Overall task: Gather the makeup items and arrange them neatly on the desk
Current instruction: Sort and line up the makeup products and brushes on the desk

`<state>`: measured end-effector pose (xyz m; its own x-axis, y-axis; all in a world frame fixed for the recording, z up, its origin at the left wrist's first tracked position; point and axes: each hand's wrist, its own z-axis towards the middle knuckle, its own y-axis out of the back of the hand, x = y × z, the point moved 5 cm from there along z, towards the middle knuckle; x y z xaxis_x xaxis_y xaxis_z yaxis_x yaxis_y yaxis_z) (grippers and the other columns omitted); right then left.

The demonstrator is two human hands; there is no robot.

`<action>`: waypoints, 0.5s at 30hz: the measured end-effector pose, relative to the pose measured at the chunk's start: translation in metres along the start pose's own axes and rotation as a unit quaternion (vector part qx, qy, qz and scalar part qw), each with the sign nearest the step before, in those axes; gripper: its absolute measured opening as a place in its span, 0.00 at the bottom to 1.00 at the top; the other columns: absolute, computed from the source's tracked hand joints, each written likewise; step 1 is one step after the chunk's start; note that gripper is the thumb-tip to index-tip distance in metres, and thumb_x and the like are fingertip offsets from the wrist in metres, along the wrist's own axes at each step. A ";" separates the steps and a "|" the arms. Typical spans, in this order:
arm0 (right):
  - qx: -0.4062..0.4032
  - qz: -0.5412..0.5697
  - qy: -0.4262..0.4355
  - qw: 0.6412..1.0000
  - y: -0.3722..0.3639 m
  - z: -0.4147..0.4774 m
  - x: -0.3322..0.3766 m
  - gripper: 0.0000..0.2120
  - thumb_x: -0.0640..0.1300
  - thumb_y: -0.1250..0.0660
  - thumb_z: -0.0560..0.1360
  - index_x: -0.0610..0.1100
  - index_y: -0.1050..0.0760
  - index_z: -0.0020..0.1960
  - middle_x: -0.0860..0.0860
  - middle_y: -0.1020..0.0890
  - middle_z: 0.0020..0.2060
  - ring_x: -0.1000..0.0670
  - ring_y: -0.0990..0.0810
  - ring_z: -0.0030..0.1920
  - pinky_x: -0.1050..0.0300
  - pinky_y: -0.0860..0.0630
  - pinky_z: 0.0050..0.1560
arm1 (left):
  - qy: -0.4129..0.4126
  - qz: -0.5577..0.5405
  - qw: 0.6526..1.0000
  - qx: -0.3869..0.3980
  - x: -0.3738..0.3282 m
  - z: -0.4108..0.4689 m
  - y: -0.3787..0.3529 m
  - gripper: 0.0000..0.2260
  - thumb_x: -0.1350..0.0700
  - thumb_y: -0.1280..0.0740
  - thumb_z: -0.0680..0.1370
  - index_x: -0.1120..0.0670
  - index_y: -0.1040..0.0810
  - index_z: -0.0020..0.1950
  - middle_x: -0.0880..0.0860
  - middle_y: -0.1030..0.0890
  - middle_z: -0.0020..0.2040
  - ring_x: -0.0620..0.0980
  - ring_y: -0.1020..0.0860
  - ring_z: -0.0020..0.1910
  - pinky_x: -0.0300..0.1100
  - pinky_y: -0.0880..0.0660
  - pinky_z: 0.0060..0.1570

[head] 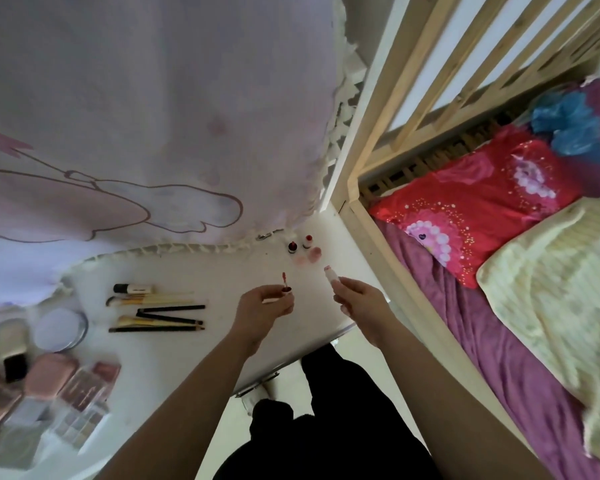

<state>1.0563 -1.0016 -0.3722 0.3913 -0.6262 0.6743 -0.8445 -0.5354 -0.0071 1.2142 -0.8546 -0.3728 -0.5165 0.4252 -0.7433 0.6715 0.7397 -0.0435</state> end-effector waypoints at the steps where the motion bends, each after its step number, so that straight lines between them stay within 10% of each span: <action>1: 0.001 -0.004 0.004 1.000 0.002 0.005 0.000 0.18 0.46 0.25 0.74 0.38 0.21 0.60 0.48 0.17 0.43 0.54 0.19 0.41 0.62 0.25 0.41 | -0.010 0.043 0.999 -0.024 0.001 0.003 -0.004 0.07 0.62 0.24 0.72 0.58 0.17 0.49 0.53 0.16 0.44 0.49 0.17 0.40 0.35 0.22 0.45; 7: 0.018 -0.138 0.011 0.990 0.009 0.037 -0.008 0.19 0.44 0.32 0.79 0.38 0.26 0.68 0.52 0.22 0.38 0.54 0.24 0.38 0.62 0.24 0.44 | -0.067 0.195 0.975 -0.085 0.005 0.029 -0.029 0.07 0.57 0.23 0.70 0.49 0.17 0.45 0.46 0.17 0.40 0.44 0.20 0.39 0.40 0.24 0.46; 11: -0.035 -0.220 0.090 0.971 0.017 0.047 0.002 0.09 0.46 0.26 0.74 0.52 0.21 0.53 0.57 0.18 0.42 0.55 0.20 0.43 0.57 0.23 0.54 | -0.098 0.247 0.959 -0.098 0.009 0.043 -0.046 0.07 0.55 0.24 0.70 0.49 0.15 0.47 0.44 0.17 0.45 0.41 0.24 0.37 0.40 0.24 0.49; 15: -0.049 -0.273 0.161 0.947 0.014 0.053 0.013 0.11 0.46 0.23 0.70 0.56 0.21 0.49 0.56 0.19 0.47 0.59 0.21 0.45 0.69 0.28 0.49 | -0.086 0.259 0.953 -0.131 0.011 0.053 -0.055 0.07 0.53 0.25 0.71 0.48 0.15 0.48 0.45 0.18 0.46 0.37 0.25 0.37 0.25 0.31 0.41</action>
<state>1.0692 -1.0469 -0.4023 0.6611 -0.0566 0.7482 -0.5841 -0.6647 0.4659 1.1996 -0.9179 -0.4140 -0.0424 0.6941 -0.7187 0.6456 0.5680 0.5104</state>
